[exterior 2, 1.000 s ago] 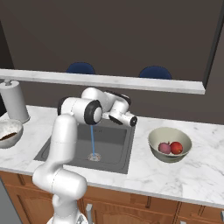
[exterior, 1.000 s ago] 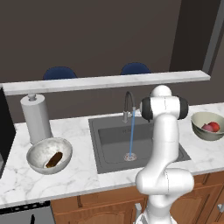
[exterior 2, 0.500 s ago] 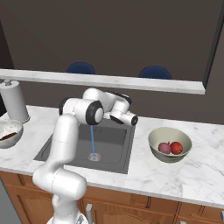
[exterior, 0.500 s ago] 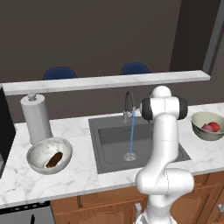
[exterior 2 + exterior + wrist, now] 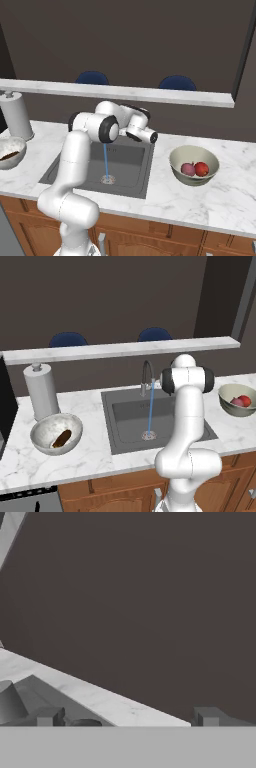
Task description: Pick the onions from the sink and place them in one bowl. Place the sweet potato in the other bowl. Then turn off the sink faucet.
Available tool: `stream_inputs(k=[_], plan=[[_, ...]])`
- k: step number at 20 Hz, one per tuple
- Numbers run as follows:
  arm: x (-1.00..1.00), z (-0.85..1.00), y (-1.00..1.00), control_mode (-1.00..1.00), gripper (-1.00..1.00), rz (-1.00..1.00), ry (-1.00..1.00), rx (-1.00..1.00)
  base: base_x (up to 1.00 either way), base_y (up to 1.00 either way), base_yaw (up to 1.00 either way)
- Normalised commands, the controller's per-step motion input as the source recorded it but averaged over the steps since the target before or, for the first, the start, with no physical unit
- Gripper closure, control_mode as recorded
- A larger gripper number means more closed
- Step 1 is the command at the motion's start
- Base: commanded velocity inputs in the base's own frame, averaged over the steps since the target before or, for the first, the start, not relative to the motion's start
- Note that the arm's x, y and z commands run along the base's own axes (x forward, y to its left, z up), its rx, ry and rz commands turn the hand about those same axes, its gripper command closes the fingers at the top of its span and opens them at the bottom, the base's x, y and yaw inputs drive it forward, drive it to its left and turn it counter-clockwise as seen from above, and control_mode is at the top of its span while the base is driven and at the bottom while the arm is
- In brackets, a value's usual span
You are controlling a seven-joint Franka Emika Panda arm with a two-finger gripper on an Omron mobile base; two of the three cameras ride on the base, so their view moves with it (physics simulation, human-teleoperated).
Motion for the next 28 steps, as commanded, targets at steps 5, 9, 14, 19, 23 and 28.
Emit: stream_inputs(k=[5,9,14,19,23,28], plan=[[0.00,0.00,0.31,-1.00,-1.00,0.00,0.00,0.00,0.00,0.00,0.00],[0.02,0.00,0.26,-1.00,-1.00,0.00,0.00,0.00,0.00,0.00,0.00],[0.08,0.00,0.25,-1.00,-1.00,0.05,0.00,0.00,0.00,0.00,0.00],[0.14,0.00,0.33,-1.00,-1.00,0.10,0.00,0.00,0.00,0.00,0.00],[0.11,0.00,0.35,-1.00,-1.00,0.11,0.00,0.00,0.00,0.00,0.00],[0.09,0.00,0.39,-1.00,-1.00,0.07,0.00,0.00,0.00,0.00,0.00]])
